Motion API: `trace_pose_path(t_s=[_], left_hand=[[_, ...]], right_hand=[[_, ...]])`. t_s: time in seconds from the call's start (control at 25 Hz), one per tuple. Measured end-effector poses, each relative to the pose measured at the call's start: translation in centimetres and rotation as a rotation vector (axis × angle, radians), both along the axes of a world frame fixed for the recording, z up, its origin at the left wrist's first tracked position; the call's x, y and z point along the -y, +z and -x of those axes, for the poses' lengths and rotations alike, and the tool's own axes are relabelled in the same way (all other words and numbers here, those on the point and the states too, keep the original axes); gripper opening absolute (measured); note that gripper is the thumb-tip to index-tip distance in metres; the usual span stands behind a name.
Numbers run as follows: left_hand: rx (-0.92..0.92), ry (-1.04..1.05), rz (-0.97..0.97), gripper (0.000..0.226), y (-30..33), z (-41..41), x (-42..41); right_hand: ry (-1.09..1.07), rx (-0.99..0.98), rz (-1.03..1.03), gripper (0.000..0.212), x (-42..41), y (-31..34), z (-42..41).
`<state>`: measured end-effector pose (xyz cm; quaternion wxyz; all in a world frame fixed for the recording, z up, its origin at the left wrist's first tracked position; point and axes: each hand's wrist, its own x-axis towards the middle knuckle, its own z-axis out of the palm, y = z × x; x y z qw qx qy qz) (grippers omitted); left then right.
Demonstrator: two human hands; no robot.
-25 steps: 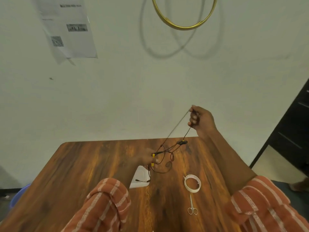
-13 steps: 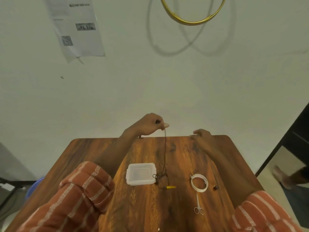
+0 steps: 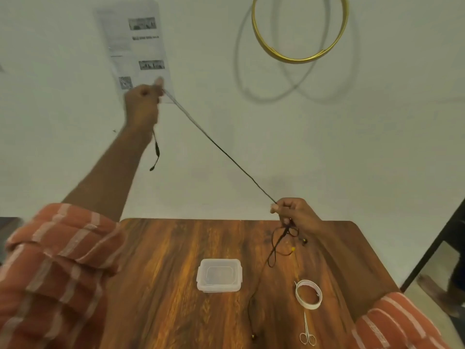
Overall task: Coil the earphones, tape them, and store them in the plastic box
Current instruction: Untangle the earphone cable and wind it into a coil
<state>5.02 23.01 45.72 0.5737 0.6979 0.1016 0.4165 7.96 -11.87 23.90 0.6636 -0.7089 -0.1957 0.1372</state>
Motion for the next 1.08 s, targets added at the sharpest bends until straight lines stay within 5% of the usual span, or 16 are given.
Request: trace_pose_path(t_s=[0.16,0.4,0.6,0.72,0.96,1.08], left_hand=[[-0.212,0.090,-0.117,0.035,-2.6,1.2,-4.0],[-0.770,-0.201,-0.433,0.043,-10.5,1.0,0.9],[-0.334,-0.693,-0.112,0.072,-8.7,-0.2,9.2],[-0.327,-0.695,-0.246,0.042,-6.5,-0.8,11.6],[-0.228,-0.426,-0.663,0.034,-3.7,-1.6,9.3],[-0.225,-0.435,-0.531,0.036,-2.4,-1.5,8.8]], right_hand=[[-0.076,0.011,-0.179,0.028,1.0,4.2,-1.3],[0.002,0.105,-0.199,0.019,-4.0,12.7,-2.2],[0.011,0.252,0.128,0.015,-8.0,17.2,-2.1],[-0.086,0.289,0.230,0.010,-8.2,18.4,-2.4],[0.031,0.086,-0.025,0.025,-3.9,16.9,-4.0],[-0.005,0.106,-0.223,0.019,-2.9,15.6,-4.6]])
